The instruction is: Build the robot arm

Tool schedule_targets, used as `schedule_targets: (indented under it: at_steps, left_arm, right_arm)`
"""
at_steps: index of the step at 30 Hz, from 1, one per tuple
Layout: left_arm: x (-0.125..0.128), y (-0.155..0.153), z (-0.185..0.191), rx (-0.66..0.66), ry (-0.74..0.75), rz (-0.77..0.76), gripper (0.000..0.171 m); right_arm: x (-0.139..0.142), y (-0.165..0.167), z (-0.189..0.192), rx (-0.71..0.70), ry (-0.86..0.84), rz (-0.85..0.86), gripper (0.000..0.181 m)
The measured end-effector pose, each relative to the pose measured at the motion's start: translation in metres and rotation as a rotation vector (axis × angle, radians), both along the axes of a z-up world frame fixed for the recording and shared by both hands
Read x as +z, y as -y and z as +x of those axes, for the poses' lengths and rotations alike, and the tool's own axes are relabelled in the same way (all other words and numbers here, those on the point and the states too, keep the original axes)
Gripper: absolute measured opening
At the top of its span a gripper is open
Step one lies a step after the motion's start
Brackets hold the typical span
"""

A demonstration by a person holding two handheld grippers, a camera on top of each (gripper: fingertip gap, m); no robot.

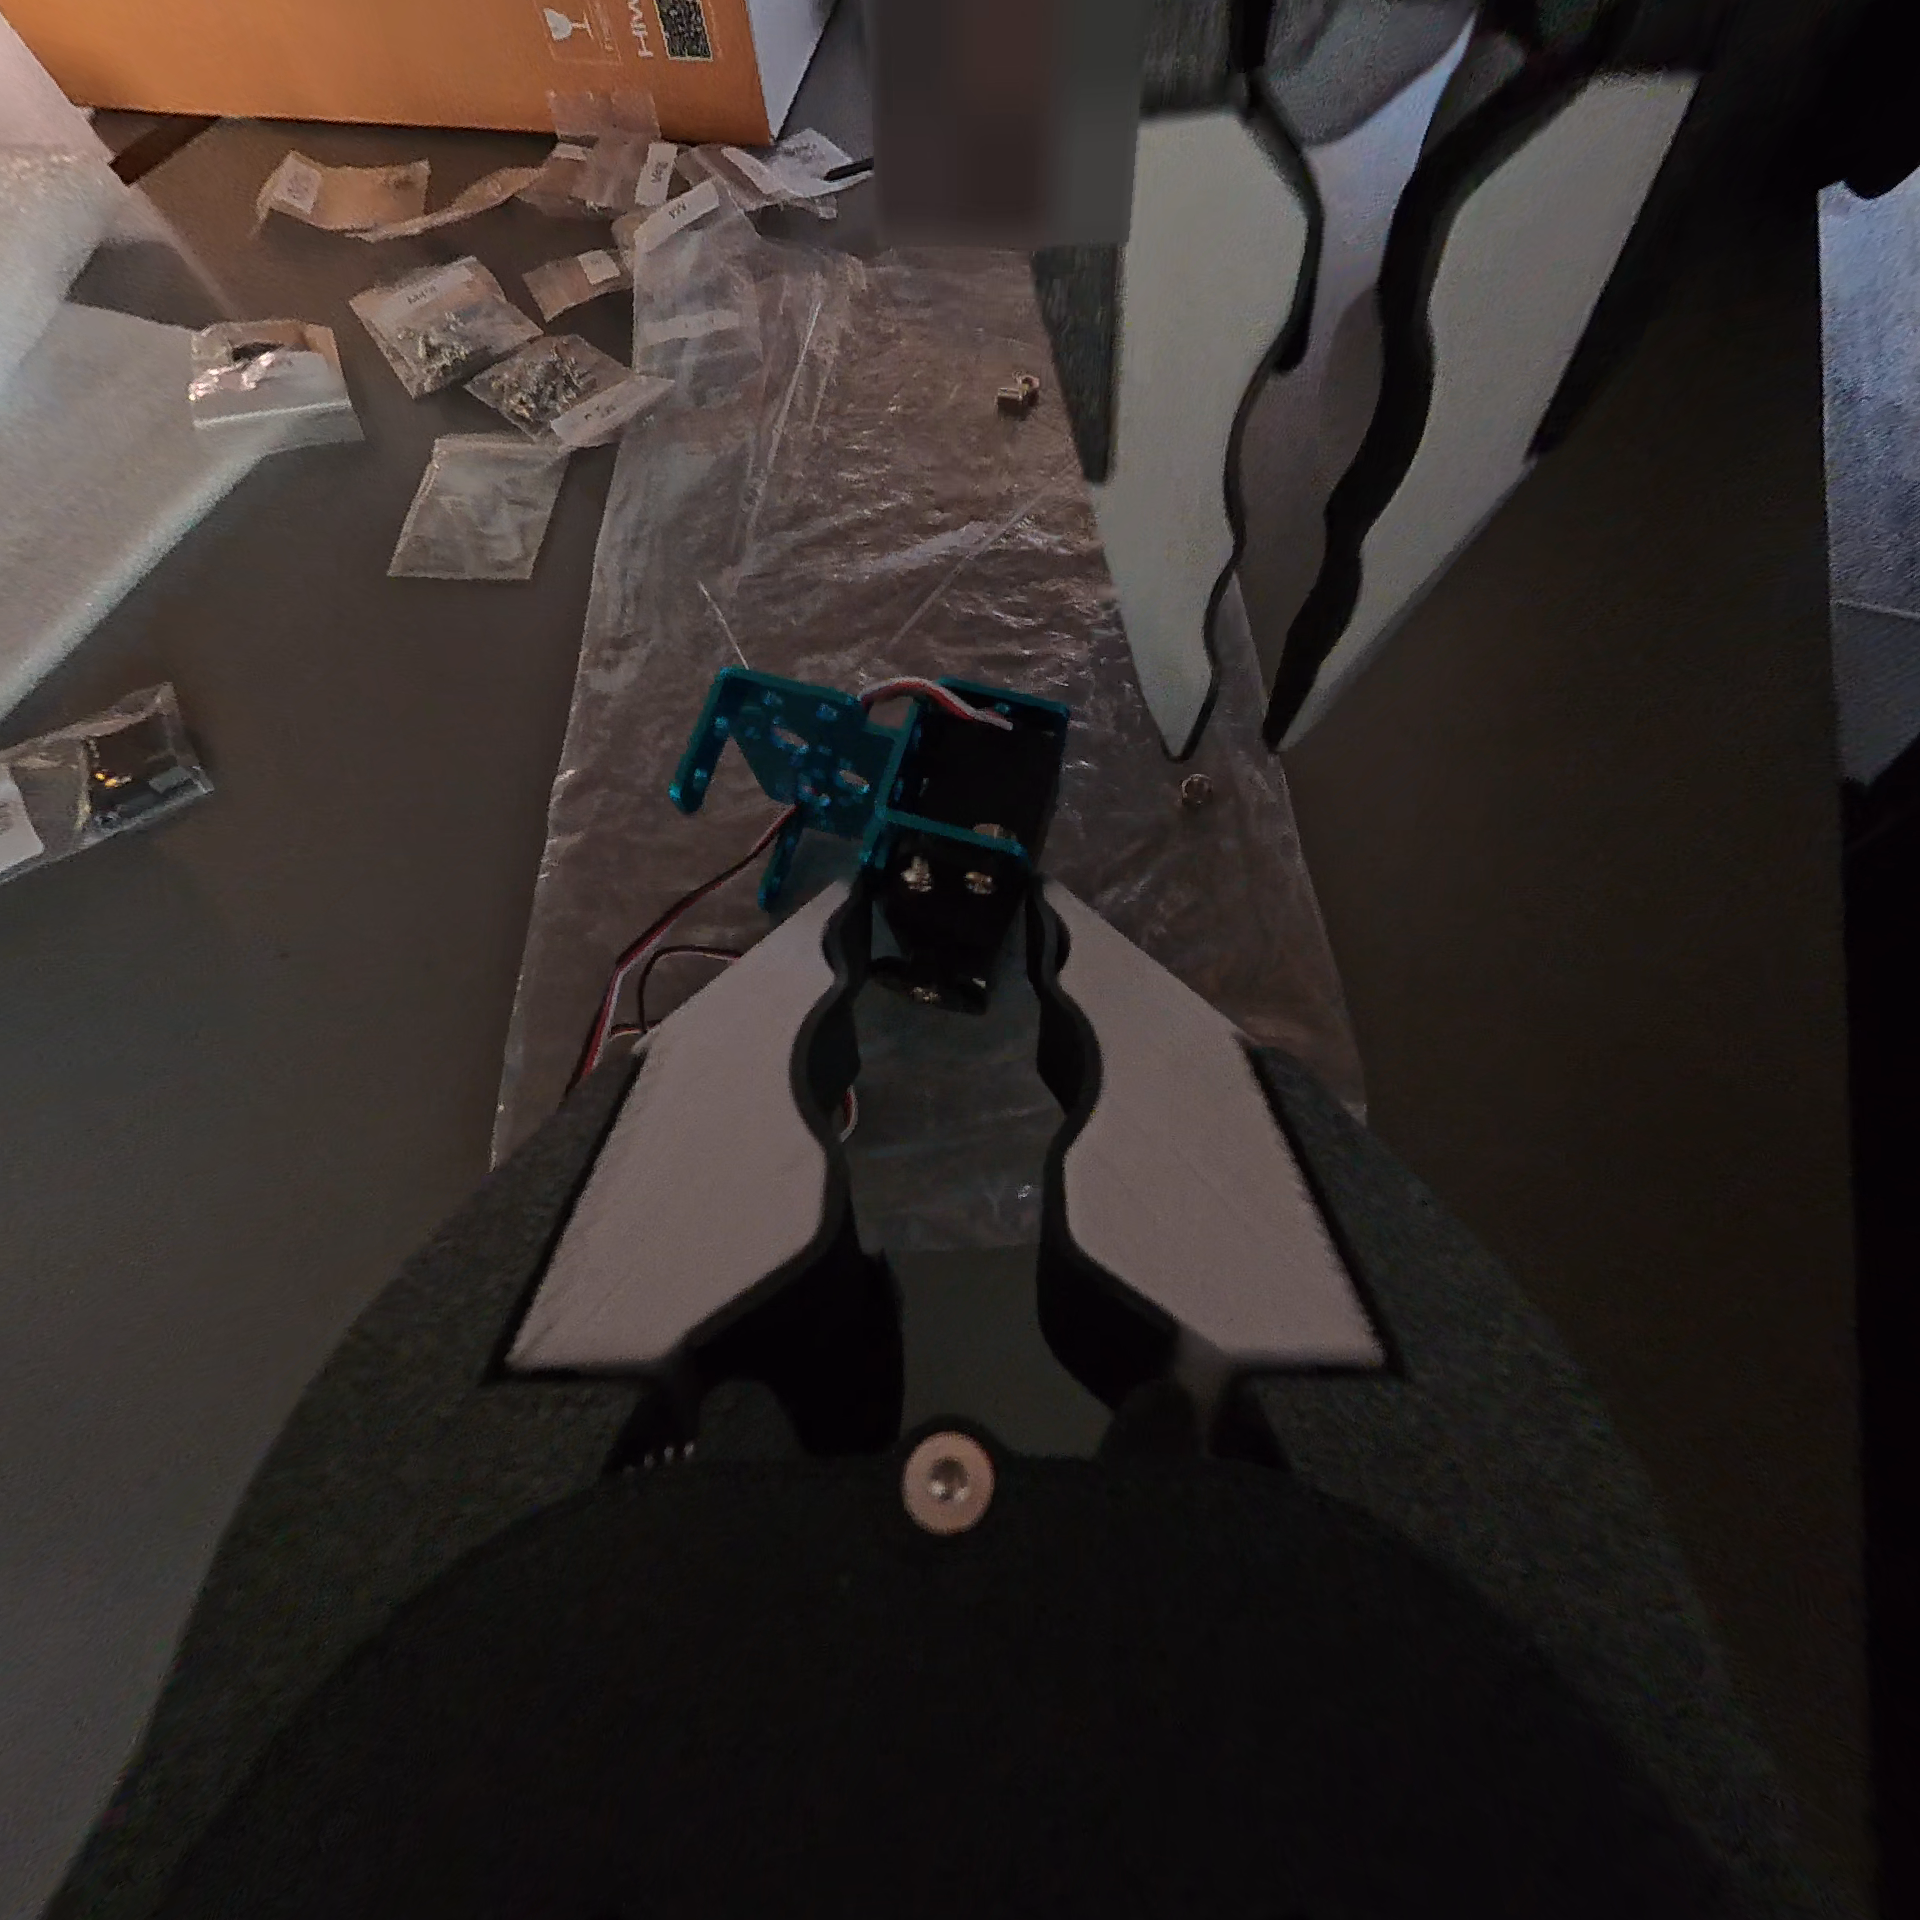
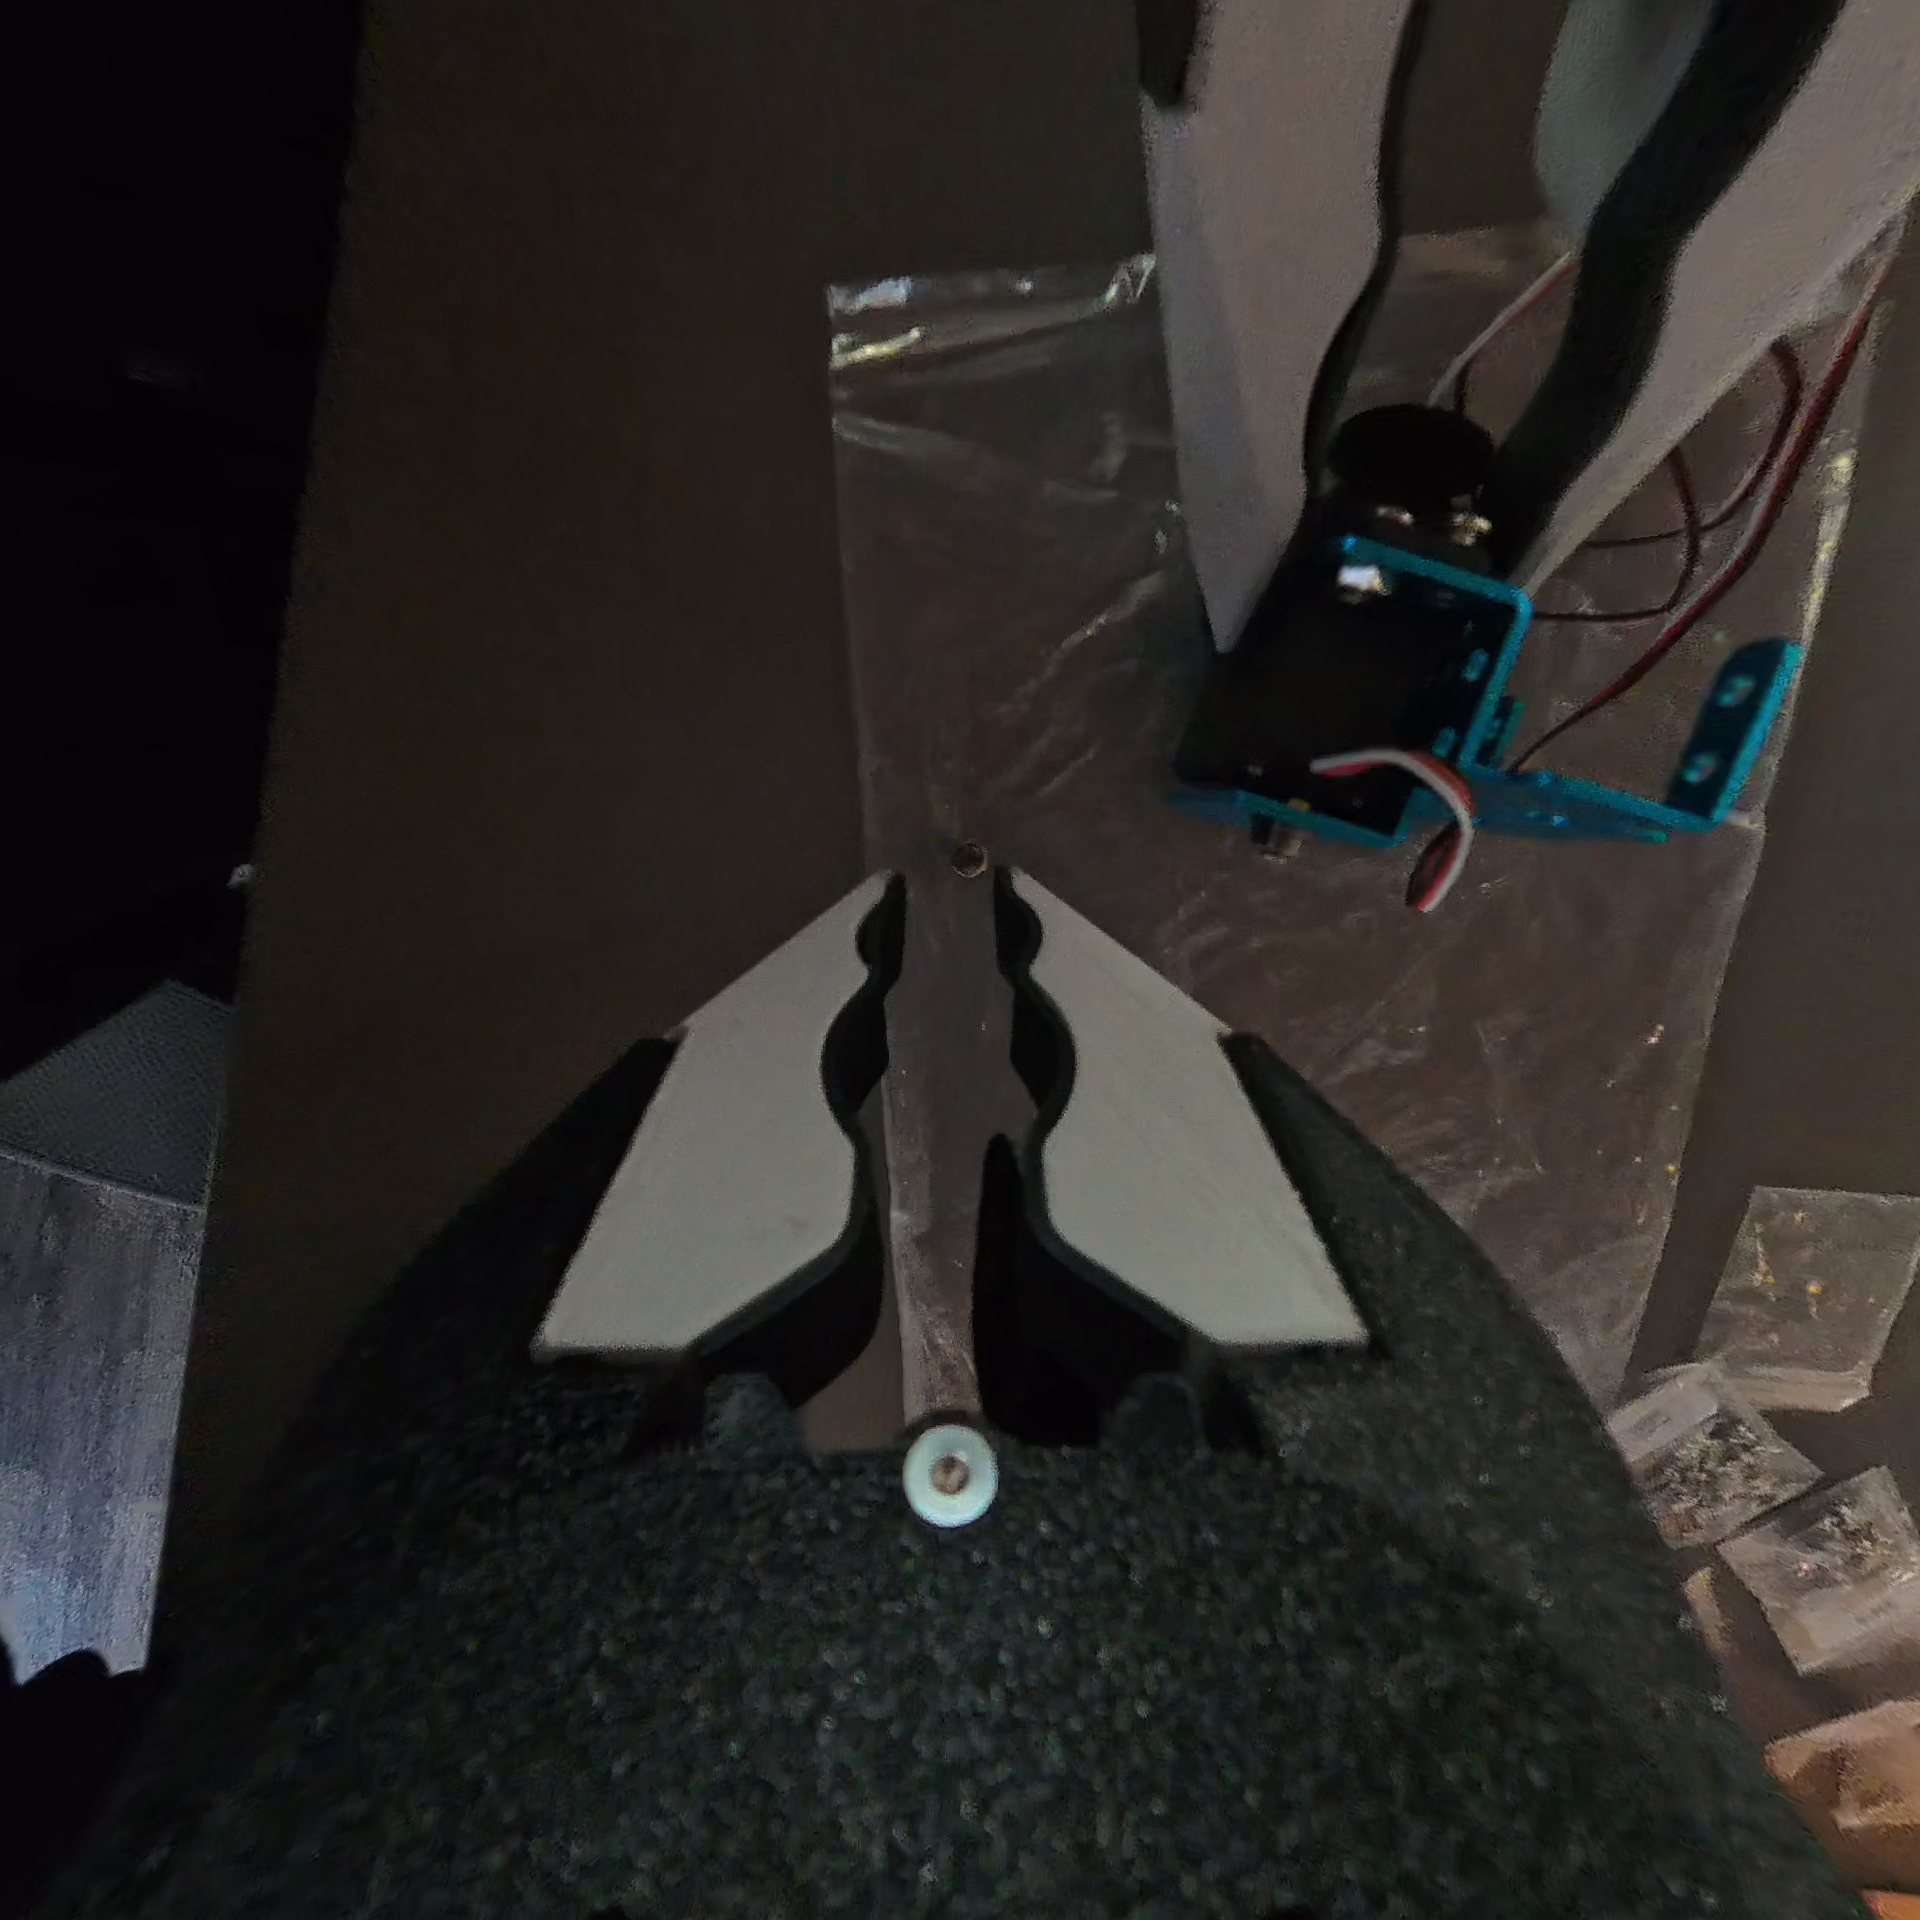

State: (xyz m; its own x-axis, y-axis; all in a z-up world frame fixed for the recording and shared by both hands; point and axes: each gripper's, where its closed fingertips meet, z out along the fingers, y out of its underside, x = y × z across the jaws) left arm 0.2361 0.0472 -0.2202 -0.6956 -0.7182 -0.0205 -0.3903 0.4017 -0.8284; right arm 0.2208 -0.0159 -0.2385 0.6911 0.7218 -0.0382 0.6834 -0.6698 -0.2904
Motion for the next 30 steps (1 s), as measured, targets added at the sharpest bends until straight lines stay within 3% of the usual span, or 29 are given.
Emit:
schedule_targets:
  at_steps: [5, 16, 20, 25, 30]
  left_arm:
    - [0.001, -0.001, 0.0, 0.017, 0.036, 0.027, 0.029]
    - [0.007, -0.005, -0.001, 0.029, 0.078, 0.043, 0.029]
    - [0.012, -0.009, -0.004, 0.038, 0.092, 0.035, 0.028]
    - [0.022, -0.008, -0.009, 0.029, 0.117, 0.007, 0.028]
    - [0.017, 0.001, -0.011, 0.01, 0.114, 0.028, 0.028]
  right_arm:
    - [-0.012, -0.003, 0.0, -0.003, 0.004, -0.044, 0.011]
    - [-0.011, -0.007, 0.006, -0.009, 0.045, -0.02, 0.006]
    - [0.01, -0.017, 0.007, -0.016, -0.006, 0.084, 0.006]
    - [0.055, -0.054, 0.022, -0.096, -0.06, 0.373, 0.006]
    - [0.058, -0.063, 0.024, -0.102, -0.096, 0.435, 0.005]
